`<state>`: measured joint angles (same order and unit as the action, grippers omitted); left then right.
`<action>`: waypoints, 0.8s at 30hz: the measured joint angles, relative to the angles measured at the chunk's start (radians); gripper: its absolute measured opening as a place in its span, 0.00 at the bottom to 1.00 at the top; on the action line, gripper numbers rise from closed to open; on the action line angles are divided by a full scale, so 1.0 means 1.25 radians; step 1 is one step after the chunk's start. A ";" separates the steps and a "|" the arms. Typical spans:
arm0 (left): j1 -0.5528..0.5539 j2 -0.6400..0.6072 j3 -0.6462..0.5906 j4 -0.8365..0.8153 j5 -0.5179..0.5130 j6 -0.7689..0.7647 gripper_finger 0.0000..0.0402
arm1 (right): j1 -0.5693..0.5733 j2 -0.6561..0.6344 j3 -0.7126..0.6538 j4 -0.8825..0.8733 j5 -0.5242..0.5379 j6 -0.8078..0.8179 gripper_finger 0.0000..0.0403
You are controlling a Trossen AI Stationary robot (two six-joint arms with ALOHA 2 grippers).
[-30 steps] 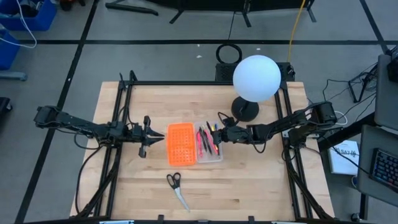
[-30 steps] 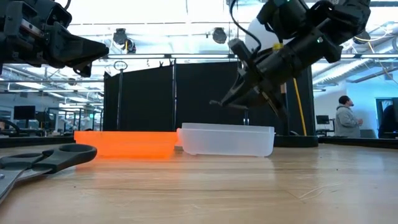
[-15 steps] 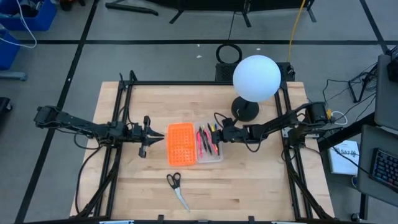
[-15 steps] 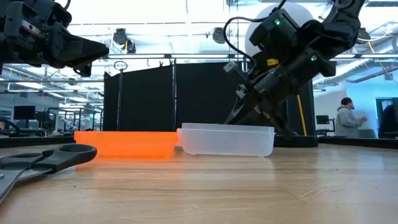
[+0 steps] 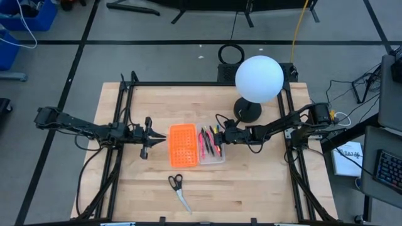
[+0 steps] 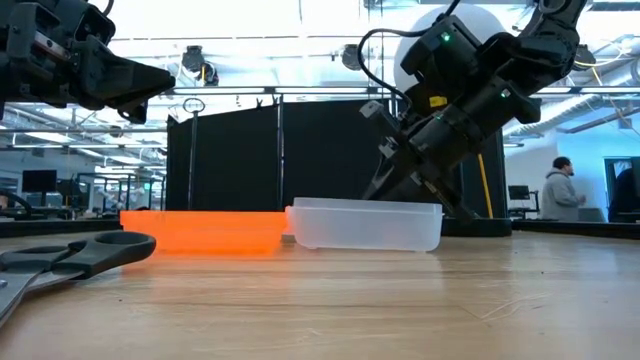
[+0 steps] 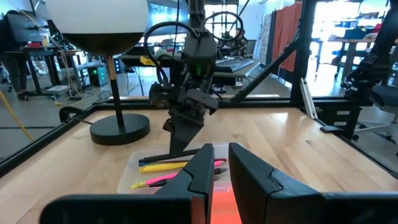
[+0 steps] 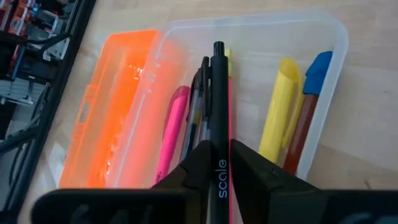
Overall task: Pick & place school supplies into a supply box
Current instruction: Put the black pen into the supply box, then put the black scissors into the supply box
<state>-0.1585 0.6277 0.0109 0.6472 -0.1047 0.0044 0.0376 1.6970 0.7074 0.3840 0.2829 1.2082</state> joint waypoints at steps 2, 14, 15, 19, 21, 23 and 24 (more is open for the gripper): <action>0.000 0.000 0.000 0.000 0.000 0.000 0.14 | -0.002 0.000 0.000 0.001 -0.001 0.007 0.15; 0.000 0.000 0.000 0.000 0.001 -0.008 0.14 | -0.007 -0.014 -0.001 0.131 -0.046 -0.100 0.16; 0.000 0.000 0.000 0.000 0.001 -0.008 0.14 | -0.010 -0.023 -0.001 0.166 -0.074 -0.142 0.16; 0.000 0.000 0.000 0.000 0.001 -0.008 0.14 | -0.040 -0.109 0.000 0.201 -0.236 -0.349 0.15; 0.000 0.000 0.000 0.000 0.000 -0.008 0.14 | -0.059 -0.183 0.000 0.143 -0.272 -0.450 0.15; 0.000 -0.001 0.000 0.002 -0.002 -0.030 0.14 | -0.068 -0.274 -0.001 0.054 -0.255 -0.571 0.12; 0.000 -0.005 0.000 0.003 -0.001 -0.035 0.14 | -0.068 -0.317 -0.001 0.013 -0.227 -0.642 0.10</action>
<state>-0.1585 0.6209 0.0109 0.6511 -0.1062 -0.0392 -0.0475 1.3002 0.7067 0.4002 -0.0010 0.4059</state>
